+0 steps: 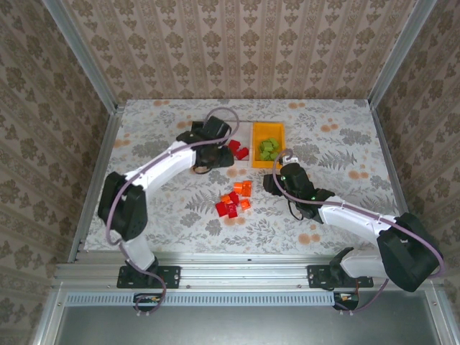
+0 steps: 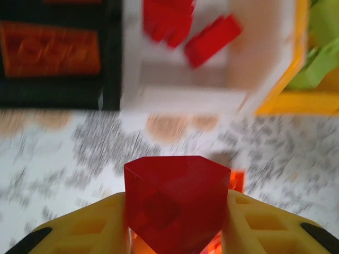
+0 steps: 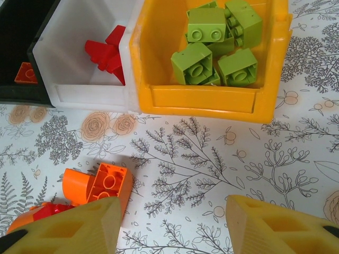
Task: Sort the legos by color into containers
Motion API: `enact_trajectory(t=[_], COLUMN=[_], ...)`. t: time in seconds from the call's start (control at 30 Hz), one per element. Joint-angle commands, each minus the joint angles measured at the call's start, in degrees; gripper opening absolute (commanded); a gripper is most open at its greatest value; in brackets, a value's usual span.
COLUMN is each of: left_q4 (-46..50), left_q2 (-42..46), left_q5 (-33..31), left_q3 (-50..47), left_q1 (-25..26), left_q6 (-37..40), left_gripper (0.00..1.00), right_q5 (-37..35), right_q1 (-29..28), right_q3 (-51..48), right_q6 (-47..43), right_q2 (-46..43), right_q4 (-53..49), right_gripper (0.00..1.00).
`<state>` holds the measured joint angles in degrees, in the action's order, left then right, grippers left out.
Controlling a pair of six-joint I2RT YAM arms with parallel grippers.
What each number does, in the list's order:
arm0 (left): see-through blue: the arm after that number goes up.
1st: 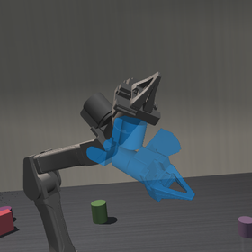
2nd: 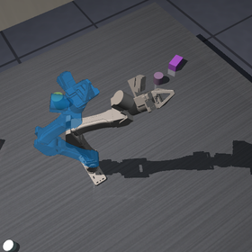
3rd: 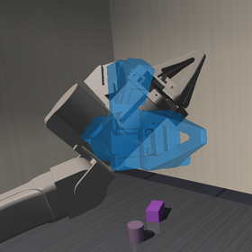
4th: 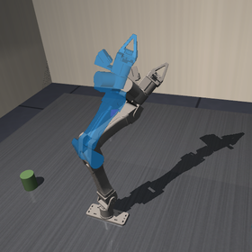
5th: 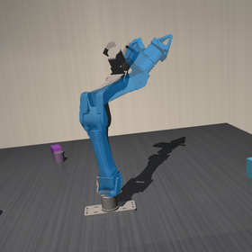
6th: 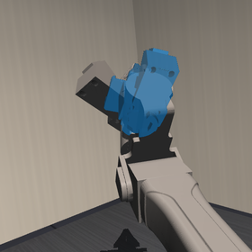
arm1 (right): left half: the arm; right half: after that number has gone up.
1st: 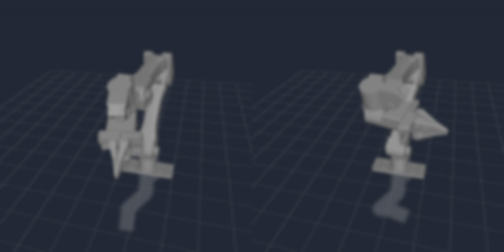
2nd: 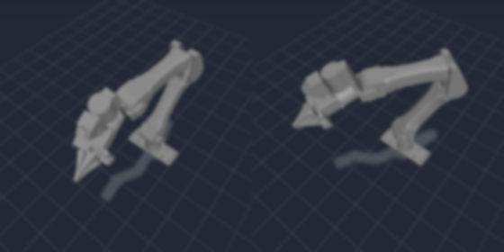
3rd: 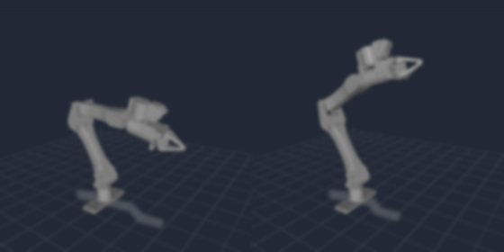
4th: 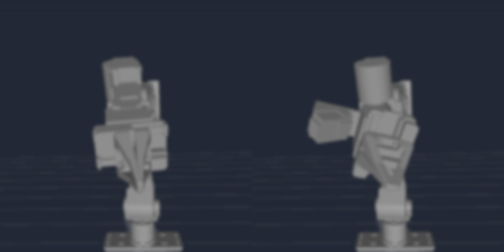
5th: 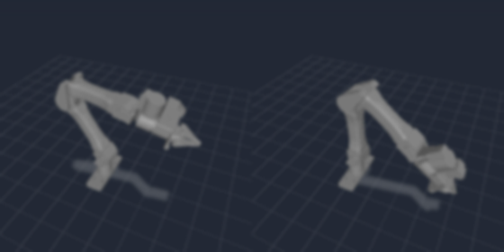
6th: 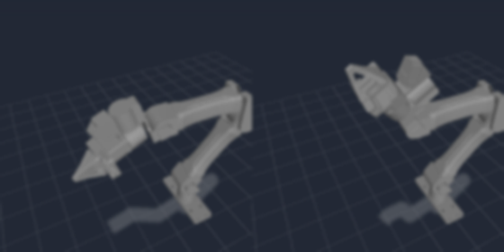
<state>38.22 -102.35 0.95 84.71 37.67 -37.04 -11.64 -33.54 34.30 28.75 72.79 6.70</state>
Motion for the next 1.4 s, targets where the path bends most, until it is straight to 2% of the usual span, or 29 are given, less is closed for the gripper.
enact_trajectory(t=[0.0,0.07,0.3,0.47,0.53,0.67,0.77,0.87,0.97,1.07,1.17,1.37], left_q4=[3.7,5.1,9.9,13.0,14.9,15.4,14.2,7.6,0.4,-3.7,-7.4,-10.4], left_q2=[-7.7,-12.7,-25.3,-28.9,-29.4,-25.5,-17.6,-5.8,5.4,12.8,16.6,17.3], left_q5=[3.8,5.7,5.8,5.5,6.0,7.4,6.4,4.9,3.2,2.2,2.6,1.1], left_q3=[9.2,15.4,31.7,37.6,40.0,40.2,32.8,14.5,-4.5,-17.7,-26.2,-32.7], left_q1=[-1.3,-1.7,-2.7,-3.1,-3.0,-2.1,-0.4,1.6,3.3,5.8,8.2,9.5], left_q6=[5.8,7.3,8.7,7.7,7.9,8.2,8.2,4.8,-1.9,-7.7,-11.7,-15.8], left_gripper=[0.41,0.40,0.43,0.55,0.63,0.68,0.70,0.71,0.72,0.73,0.72,0.69], right_q5=[-1.6,-1.8,-1.0,-0.8,-0.7,-0.4,-0.4,-0.4,-0.1,0.3,0.8,0.5], right_q1=[-0.1,0.0,0.1,0.1,0.2,0.2,0.1,0.2,0.1,0.1,-0.1,-0.1], right_q3=[-0.2,-0.2,-0.3,-0.5,-0.6,-0.6,-0.7,-0.9,-1.1,-0.7,-0.5,-0.5], right_q6=[0.0,0.1,0.8,1.0,1.1,1.0,1.1,1.2,1.4,1.5,1.6,1.4], right_q2=[-1.4,-1.7,-1.4,-1.9,-2.0,-2.3,-2.7,-3.2,-2.9,-1.5,-0.8,-0.9], right_q4=[0.0,-0.2,0.2,0.4,0.4,0.4,0.3,0.3,1.0,1.1,1.3,1.3], right_gripper=[0.56,0.56,0.56,0.57,0.57,0.57,0.57,0.57,0.58,0.57,0.57,0.57])
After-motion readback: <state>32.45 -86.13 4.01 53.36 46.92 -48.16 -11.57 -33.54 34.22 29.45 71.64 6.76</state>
